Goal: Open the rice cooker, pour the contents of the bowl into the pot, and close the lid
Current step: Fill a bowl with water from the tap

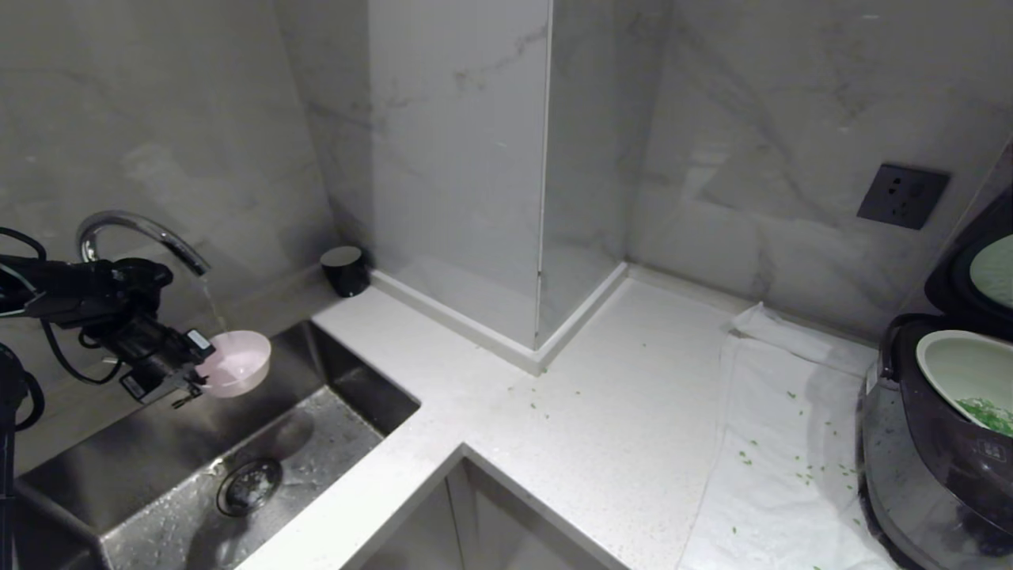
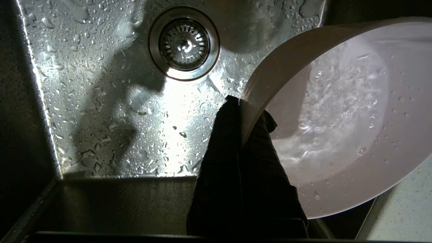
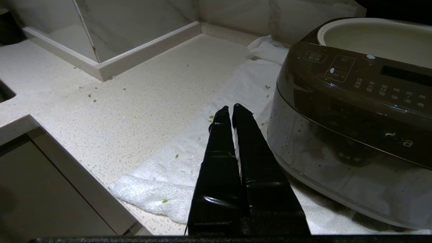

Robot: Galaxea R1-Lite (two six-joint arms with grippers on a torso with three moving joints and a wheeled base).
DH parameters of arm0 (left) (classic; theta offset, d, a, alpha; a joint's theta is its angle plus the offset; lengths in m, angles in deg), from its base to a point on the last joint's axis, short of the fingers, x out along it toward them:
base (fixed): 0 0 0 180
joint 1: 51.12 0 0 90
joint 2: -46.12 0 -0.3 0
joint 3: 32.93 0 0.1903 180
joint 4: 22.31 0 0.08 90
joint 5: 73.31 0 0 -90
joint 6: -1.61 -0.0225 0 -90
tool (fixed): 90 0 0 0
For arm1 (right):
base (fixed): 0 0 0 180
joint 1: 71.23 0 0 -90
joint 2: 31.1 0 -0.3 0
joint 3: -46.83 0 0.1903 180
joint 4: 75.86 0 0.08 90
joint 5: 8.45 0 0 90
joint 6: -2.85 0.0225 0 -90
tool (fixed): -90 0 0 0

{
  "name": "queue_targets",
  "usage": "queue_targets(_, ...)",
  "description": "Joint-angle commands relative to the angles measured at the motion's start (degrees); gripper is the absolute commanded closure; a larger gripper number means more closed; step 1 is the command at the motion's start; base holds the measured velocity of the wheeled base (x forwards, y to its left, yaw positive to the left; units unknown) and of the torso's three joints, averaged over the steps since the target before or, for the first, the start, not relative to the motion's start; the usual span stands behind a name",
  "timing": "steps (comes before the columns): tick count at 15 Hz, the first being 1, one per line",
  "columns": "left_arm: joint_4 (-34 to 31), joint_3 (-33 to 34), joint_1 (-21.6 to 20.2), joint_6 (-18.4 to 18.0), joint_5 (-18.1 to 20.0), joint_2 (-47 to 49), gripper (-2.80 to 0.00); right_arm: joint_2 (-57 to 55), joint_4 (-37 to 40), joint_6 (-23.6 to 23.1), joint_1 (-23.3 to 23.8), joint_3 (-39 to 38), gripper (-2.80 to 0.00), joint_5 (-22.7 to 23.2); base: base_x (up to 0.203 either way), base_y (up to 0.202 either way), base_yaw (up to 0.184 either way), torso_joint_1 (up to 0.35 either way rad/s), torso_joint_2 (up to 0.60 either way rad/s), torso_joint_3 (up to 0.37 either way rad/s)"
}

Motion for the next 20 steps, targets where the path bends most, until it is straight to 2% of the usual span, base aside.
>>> queue_targets(1, -0.2, 0.0, 0.0, 0.2, 0.0, -0.2, 0.0, 0.0, 0.0, 0.0, 0.0, -0.1, 0.0, 0.0, 0.0, 0.0, 0.0, 0.0, 0.0, 0.0)
queue_targets(5, -1.2, 0.0, 0.1, 0.3, 0.2, -0.4, 0.0, 0.0, 0.0, 0.0, 0.0, -0.1, 0.0, 0.0, 0.0, 0.0, 0.0, 0.0, 0.0, 0.0)
queue_targets(9, -7.4, 0.3, 0.6, 1.2, 7.4, -3.0, 0.0, 0.0, 0.1, 0.0, 0.0, -0.1, 0.0, 0.0, 0.0, 0.0, 0.0, 0.0, 0.0, 0.0)
queue_targets(12, -9.4, 2.1, 2.9, 1.7, 7.8, -4.9, 0.0, 0.0, 0.0, 0.0, 0.0, -0.1, 0.0, 0.0, 0.0, 0.0, 0.0, 0.0, 0.0, 0.0)
queue_targets(16, -9.5, 6.1, 8.2, 2.5, 8.2, -9.4, 0.0, 0.0, 0.0, 0.0, 0.0, -0.1, 0.0, 0.0, 0.0, 0.0, 0.0, 0.0, 0.0, 0.0)
queue_targets(20, -9.6, 9.3, 17.2, 4.6, 8.1, -13.6, 0.0, 0.0, 0.0, 0.0, -0.1, -0.1, 0.0, 0.0, 0.0, 0.0, 0.0, 0.0, 0.0, 0.0)
